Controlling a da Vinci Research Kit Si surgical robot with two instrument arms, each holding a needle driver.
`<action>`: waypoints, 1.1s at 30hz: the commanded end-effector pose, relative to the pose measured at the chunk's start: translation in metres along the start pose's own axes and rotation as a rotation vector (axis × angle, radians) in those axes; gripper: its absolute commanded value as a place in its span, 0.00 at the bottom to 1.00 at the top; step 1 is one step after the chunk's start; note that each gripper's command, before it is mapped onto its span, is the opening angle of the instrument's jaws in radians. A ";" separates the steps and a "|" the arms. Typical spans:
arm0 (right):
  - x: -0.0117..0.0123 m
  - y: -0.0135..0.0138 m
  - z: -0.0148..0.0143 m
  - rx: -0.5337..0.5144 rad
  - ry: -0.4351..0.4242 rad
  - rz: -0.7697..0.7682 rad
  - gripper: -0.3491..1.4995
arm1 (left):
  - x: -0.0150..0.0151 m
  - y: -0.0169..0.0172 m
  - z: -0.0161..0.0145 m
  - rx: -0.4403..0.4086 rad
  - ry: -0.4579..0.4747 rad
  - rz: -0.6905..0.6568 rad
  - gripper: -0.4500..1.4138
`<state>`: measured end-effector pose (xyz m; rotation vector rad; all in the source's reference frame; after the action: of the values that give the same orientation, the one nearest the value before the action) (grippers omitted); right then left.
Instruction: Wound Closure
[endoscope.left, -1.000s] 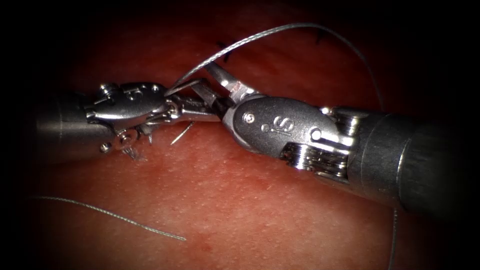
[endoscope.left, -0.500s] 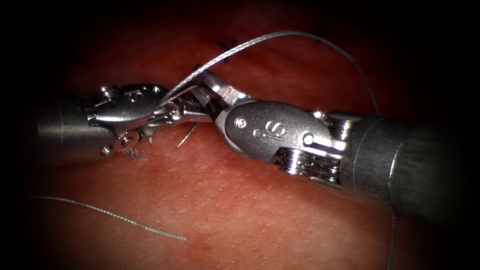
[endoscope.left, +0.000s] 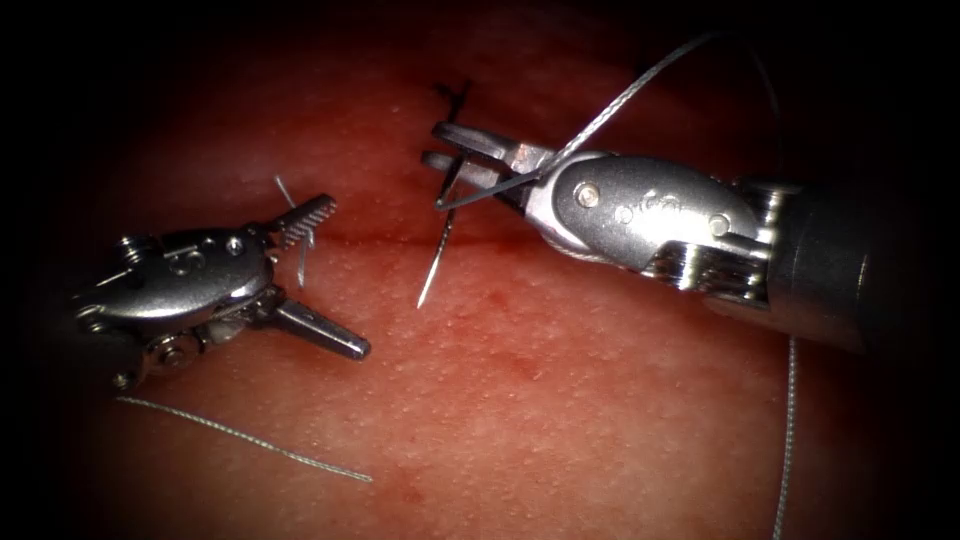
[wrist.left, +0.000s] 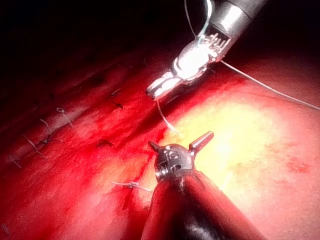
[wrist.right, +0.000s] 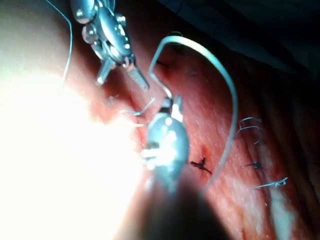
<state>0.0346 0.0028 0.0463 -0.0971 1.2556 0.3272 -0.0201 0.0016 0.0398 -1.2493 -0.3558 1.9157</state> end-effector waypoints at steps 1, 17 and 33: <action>-0.0009 0.0021 0.0014 0.047 0.004 -0.010 0.00 | -0.0008 0.0003 0.0007 0.011 0.004 0.085 0.67; -0.0040 0.0017 0.0067 0.158 0.193 -0.325 0.00 | -0.0057 -0.0026 0.0059 0.118 -0.077 0.320 0.00; -0.0044 -0.0008 0.0102 0.134 0.228 -0.573 0.00 | -0.0103 -0.0052 0.0071 0.343 -0.295 0.346 0.24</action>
<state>0.0422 0.0030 0.0536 -0.3763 1.4067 -0.2745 -0.0212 -0.0020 0.0525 -0.8296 0.0494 2.3475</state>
